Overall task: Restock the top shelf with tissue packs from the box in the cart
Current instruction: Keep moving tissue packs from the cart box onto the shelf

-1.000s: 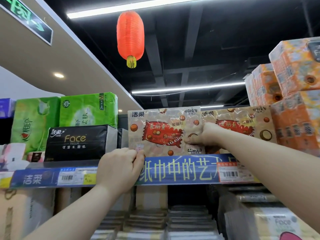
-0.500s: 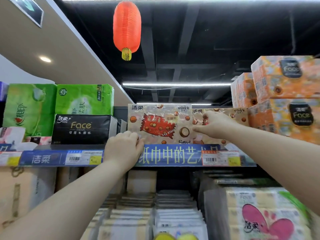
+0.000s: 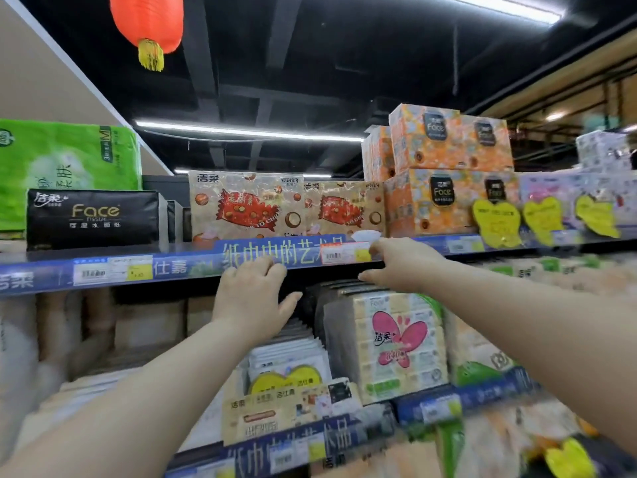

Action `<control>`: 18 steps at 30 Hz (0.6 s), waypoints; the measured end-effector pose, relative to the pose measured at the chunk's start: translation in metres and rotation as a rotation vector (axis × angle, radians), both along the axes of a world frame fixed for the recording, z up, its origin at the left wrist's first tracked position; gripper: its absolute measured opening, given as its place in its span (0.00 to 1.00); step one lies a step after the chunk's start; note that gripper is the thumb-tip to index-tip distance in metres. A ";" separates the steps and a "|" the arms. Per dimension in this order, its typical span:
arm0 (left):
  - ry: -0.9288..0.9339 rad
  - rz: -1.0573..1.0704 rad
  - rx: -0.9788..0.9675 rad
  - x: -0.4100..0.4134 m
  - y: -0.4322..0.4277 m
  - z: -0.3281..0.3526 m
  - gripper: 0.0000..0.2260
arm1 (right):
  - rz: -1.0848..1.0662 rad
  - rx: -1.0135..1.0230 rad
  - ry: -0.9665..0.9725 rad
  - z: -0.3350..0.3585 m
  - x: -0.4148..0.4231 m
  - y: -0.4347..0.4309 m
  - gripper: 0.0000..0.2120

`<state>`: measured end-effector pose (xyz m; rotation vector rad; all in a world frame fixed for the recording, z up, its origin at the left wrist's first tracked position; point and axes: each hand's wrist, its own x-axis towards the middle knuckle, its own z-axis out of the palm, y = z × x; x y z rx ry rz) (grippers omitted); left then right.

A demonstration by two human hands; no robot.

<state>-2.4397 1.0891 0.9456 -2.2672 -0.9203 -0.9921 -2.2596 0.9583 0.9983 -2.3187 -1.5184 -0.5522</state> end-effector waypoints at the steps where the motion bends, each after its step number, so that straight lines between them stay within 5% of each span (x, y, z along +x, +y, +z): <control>1: 0.029 0.005 -0.019 0.004 -0.006 -0.007 0.21 | -0.028 -0.036 -0.014 -0.008 0.002 -0.009 0.26; 12: 0.187 -0.036 -0.218 0.033 -0.117 -0.058 0.24 | -0.092 -0.173 -0.070 -0.066 0.026 -0.122 0.28; 18: 0.259 -0.182 -0.343 0.103 -0.230 -0.101 0.24 | -0.216 -0.311 -0.039 -0.109 0.073 -0.259 0.28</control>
